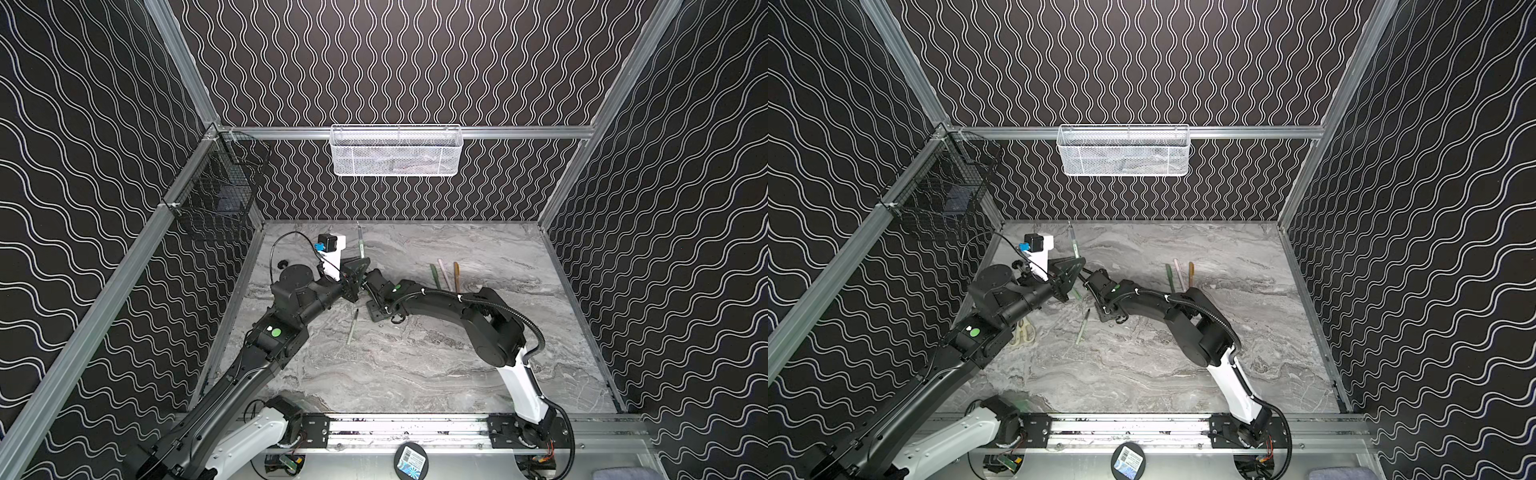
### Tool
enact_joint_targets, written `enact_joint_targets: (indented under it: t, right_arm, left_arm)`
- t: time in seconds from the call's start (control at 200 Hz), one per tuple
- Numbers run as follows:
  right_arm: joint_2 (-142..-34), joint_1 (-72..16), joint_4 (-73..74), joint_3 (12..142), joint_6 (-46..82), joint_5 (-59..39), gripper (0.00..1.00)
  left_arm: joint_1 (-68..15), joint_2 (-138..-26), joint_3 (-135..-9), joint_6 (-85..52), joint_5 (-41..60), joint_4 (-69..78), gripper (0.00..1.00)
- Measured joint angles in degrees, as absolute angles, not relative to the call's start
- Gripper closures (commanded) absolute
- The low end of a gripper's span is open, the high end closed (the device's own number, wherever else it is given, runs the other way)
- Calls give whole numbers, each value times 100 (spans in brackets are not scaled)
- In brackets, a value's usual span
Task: Insert the pens into the pen caps
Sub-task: 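Grasp the green cap on the table with the right gripper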
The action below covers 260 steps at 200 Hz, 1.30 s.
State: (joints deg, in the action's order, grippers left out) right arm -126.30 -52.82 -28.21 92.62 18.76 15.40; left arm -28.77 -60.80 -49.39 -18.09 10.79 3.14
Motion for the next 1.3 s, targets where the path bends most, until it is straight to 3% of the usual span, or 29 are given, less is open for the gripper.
enact_joint_targets:
  t: [0.19, 0.34, 0.681, 0.851, 0.971, 1.301]
  right_arm:
    - [-12234, -5428, -2877, 8696, 1793, 1597, 24]
    - [-12014, -5465, -2832, 8357, 1774, 1625, 25]
    - [-11688, -5304, -3186, 8300, 1479, 1000, 39]
    - [-11319, -5164, -3188, 8331, 1433, 235, 55]
    - [-11474, -5037, -3273, 8534, 1459, -27, 75]
    - [-12114, -4917, -3505, 9085, 1564, -198, 72]
  left_arm:
    - [-2877, -6097, -4939, -1809, 1103, 316, 100]
    - [-2877, -6114, -4939, -1809, 1118, 327, 100]
    - [-2877, -6143, -4936, -1811, 1118, 331, 100]
    - [-2877, -6086, -4936, -1811, 1116, 333, 100]
    - [-2877, -6086, -4936, -1811, 1116, 327, 100]
    - [-2877, -6069, -4936, -1811, 1116, 331, 100]
